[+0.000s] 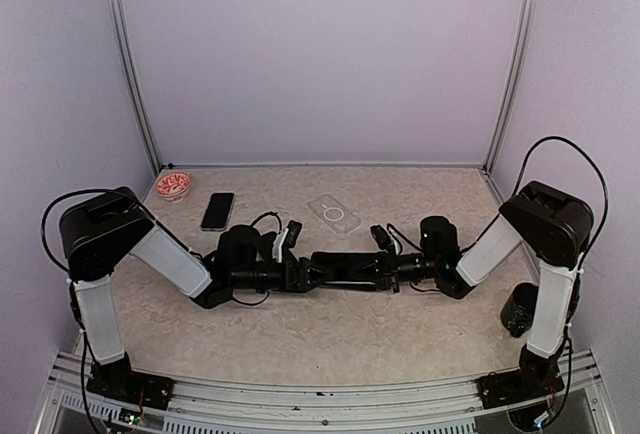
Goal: Put the phone into the phone case
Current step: Install the phone on the phone case.
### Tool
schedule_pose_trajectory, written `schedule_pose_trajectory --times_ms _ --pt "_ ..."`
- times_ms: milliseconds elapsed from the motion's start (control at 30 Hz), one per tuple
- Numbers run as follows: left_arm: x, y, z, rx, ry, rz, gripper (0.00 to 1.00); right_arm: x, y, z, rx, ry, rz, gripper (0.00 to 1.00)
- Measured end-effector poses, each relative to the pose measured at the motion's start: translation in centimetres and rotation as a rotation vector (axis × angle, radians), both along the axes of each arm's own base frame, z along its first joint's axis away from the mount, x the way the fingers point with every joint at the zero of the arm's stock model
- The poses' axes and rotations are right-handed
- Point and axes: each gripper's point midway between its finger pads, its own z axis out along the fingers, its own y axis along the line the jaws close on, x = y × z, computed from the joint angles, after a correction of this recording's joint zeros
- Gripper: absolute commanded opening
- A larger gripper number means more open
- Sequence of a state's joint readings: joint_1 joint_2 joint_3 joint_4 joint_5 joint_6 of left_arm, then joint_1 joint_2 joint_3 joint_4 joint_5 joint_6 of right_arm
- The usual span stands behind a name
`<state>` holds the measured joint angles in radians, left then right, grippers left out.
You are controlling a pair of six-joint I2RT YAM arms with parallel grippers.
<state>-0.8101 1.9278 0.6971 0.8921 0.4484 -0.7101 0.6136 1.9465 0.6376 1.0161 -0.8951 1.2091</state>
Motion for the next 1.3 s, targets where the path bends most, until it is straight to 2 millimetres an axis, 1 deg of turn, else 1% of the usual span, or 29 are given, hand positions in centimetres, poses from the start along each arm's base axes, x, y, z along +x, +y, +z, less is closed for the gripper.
schedule_pose_trajectory --times_ms 133,333,733,967,1233,1300 --pt "-0.4 -0.5 0.8 -0.032 -0.006 -0.037 0.87 -0.3 0.2 0.0 0.001 -0.028 0.019 0.00" --pt "-0.7 -0.6 1.5 -0.065 0.013 -0.062 0.80 -0.7 0.5 0.6 0.009 -0.089 0.045 0.00" --pt "-1.4 -0.8 2.1 -0.101 0.039 -0.109 0.71 -1.8 1.3 1.3 0.014 -0.197 0.100 0.00" --pt "-1.6 -0.9 2.2 -0.110 0.045 -0.116 0.61 -2.1 1.6 1.6 -0.006 -0.260 0.123 0.00" --pt "-1.6 -0.9 1.7 -0.106 0.070 -0.112 0.47 -2.3 1.6 1.5 -0.025 -0.303 0.141 0.00" --pt "-1.6 -0.9 1.5 -0.104 0.075 -0.111 0.45 -2.3 1.6 1.5 -0.028 -0.306 0.146 0.00"
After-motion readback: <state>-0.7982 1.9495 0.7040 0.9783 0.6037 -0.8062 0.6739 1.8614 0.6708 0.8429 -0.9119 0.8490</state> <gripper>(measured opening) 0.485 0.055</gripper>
